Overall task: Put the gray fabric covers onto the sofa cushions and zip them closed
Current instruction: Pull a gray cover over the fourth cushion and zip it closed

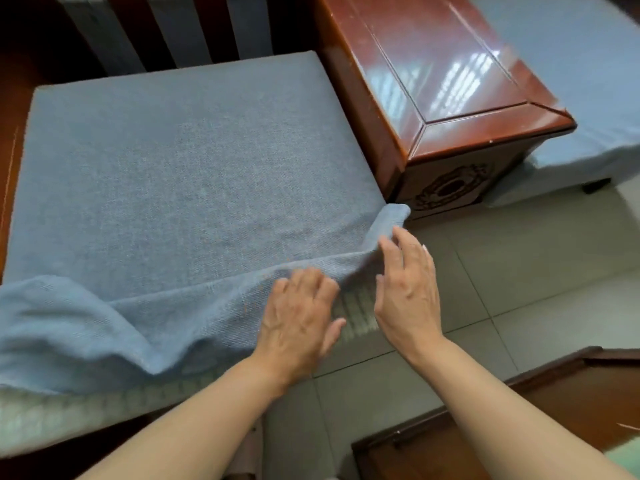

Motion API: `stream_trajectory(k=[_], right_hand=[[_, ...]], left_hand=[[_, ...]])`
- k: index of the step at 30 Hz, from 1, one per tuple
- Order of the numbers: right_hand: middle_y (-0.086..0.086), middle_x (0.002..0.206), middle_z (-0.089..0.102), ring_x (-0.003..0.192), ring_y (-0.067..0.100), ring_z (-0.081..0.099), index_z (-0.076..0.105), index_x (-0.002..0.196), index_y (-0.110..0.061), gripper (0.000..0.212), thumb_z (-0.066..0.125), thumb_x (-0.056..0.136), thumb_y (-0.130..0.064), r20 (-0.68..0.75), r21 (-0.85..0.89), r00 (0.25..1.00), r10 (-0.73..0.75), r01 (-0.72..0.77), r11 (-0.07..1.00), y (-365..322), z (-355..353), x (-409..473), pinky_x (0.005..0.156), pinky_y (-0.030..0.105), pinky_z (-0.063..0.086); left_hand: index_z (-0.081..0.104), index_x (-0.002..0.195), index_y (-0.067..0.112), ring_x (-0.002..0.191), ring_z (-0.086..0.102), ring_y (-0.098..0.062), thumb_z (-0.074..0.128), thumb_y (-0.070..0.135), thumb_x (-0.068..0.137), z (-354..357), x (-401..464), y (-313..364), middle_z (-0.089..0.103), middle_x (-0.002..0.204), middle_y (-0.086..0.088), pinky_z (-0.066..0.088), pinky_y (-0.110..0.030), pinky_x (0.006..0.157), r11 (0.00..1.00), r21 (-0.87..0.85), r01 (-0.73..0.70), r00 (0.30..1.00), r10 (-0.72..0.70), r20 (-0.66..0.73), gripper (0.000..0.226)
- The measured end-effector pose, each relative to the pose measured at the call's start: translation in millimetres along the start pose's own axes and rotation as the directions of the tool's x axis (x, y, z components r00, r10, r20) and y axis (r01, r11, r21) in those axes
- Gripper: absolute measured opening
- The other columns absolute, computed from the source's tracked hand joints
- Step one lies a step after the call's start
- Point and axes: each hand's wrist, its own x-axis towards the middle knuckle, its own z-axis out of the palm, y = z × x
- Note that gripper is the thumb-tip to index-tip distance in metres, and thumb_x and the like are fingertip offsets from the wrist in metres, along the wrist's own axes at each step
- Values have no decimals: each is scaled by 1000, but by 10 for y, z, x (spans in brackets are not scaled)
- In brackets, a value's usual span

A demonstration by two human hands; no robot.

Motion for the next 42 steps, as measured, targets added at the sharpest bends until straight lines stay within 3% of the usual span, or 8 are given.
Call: stream_trajectory(k=[4, 7, 11, 18, 21, 24, 30, 42], right_hand=[[14, 102, 55, 87, 34, 56, 59, 98, -5, 43, 69, 58, 5, -2, -2, 999, 46, -46, 999, 243, 11, -99, 74, 40, 47], [12, 92, 55, 73, 33, 55, 62, 93, -5, 44, 66, 51, 10, 96, -6, 995, -25, 26, 1000, 380, 140, -154, 62, 37, 47], [15, 115, 60, 99, 37, 60, 60, 120, -3, 64, 57, 58, 16, 228, 43, 971, -75, 67, 997, 480, 418, -139, 83, 43, 52], [15, 142, 44, 131, 32, 41, 42, 140, -8, 71, 49, 73, 13, 267, 27, 959, -96, 93, 995, 522, 733, 103, 109, 42, 29], [13, 112, 61, 101, 33, 59, 58, 120, -4, 54, 60, 67, 12, 100, -6, 988, -120, 121, 993, 541, 891, 210, 90, 42, 45], [8, 85, 61, 75, 28, 57, 66, 96, -6, 33, 64, 67, 10, -14, -14, 990, -137, 137, 990, 523, 967, 332, 71, 35, 44], [6, 63, 50, 58, 28, 47, 56, 68, -9, 15, 62, 71, 5, -70, 88, 986, -151, 156, 984, 540, 888, 284, 57, 32, 31], [4, 66, 47, 66, 22, 41, 47, 64, -10, 13, 38, 69, -3, 43, -61, 985, -169, 171, 983, 1298, 563, -490, 40, 25, 25]], left_hand=[[54, 87, 18, 73, 51, -24, 43, 14, 72, 199, 98, 241, 55, 87, -4, 42, -34, 63, 950, 47, -309, 943, 299, 148, 19], [58, 105, 19, 82, 56, -27, 61, 10, 60, 311, 230, 202, 58, 105, -8, 47, -37, 69, 979, 147, -143, 971, 110, 213, 46], [24, 144, 30, 136, 23, -35, 57, 15, 80, 429, 401, -76, 17, 152, -13, 19, -59, 106, 926, 373, -49, 932, -92, 351, 74], [8, 147, 38, 143, 8, -33, 32, 20, 96, 576, 565, -490, 1, 157, -11, 15, -59, 107, 878, 474, -65, 912, -141, 386, 59], [41, 131, 22, 98, 53, -32, 26, 7, 86, 654, 552, -555, 53, 121, -16, 42, -44, 79, 904, 402, -147, 976, 67, 207, 50], [55, 110, 16, 59, 50, -25, 30, 10, 85, 714, 558, -596, 56, 80, -9, 37, -33, 48, 947, 302, -110, 993, 94, 66, 37], [49, 94, 19, 58, 53, -25, 68, 11, 70, 793, 668, -380, 52, 74, -5, 27, -28, 46, 944, 316, -97, 994, 75, 81, 31], [56, 60, 18, 33, 53, -19, 56, 5, 49, 1094, 506, 692, 54, 49, 1, 20, -16, 42, 920, 199, -337, 940, 315, 133, 17]])
